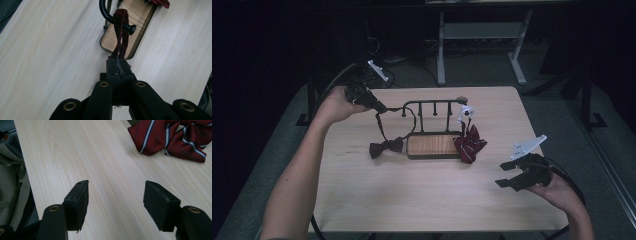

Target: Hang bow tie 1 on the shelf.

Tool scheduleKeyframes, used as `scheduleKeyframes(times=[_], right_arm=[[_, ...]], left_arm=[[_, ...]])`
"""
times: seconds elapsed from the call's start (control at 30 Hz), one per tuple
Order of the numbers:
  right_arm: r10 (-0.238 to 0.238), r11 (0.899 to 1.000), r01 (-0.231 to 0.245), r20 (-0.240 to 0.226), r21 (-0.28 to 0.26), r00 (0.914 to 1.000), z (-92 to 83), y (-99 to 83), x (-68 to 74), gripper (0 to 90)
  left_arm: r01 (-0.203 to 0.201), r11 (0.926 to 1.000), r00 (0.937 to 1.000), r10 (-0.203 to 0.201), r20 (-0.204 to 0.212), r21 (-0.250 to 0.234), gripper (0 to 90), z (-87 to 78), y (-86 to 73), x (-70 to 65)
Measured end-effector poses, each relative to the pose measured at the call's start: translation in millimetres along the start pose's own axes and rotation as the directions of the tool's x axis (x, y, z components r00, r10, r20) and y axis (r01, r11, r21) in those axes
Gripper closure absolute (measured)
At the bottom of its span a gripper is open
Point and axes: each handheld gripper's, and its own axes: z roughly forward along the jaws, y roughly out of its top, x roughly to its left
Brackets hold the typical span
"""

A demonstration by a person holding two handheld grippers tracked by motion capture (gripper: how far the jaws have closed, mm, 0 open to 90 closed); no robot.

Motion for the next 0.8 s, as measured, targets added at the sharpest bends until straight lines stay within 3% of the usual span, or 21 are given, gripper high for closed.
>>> scheduleKeyframes(times=[0.3, 0.8], right_arm=[[0.000, 1.000, 0.000, -0.001, 0.000, 1.0000, -0.1, -0.1, -0.1, 36.5], [0.002, 1.000, -0.002, -0.002, 0.000, 1.0000, 0.0, -0.3, -0.1, 36.5]], left_arm=[[0.010, 0.9995, 0.9999, -0.010, -0.002, 0.031, 89.5, 4.7, 0.5, 3.7], [-0.011, 0.9975, 0.9999, 0.011, -0.005, 0.070, 87.8, 7.6, 5.8, 2.7]])
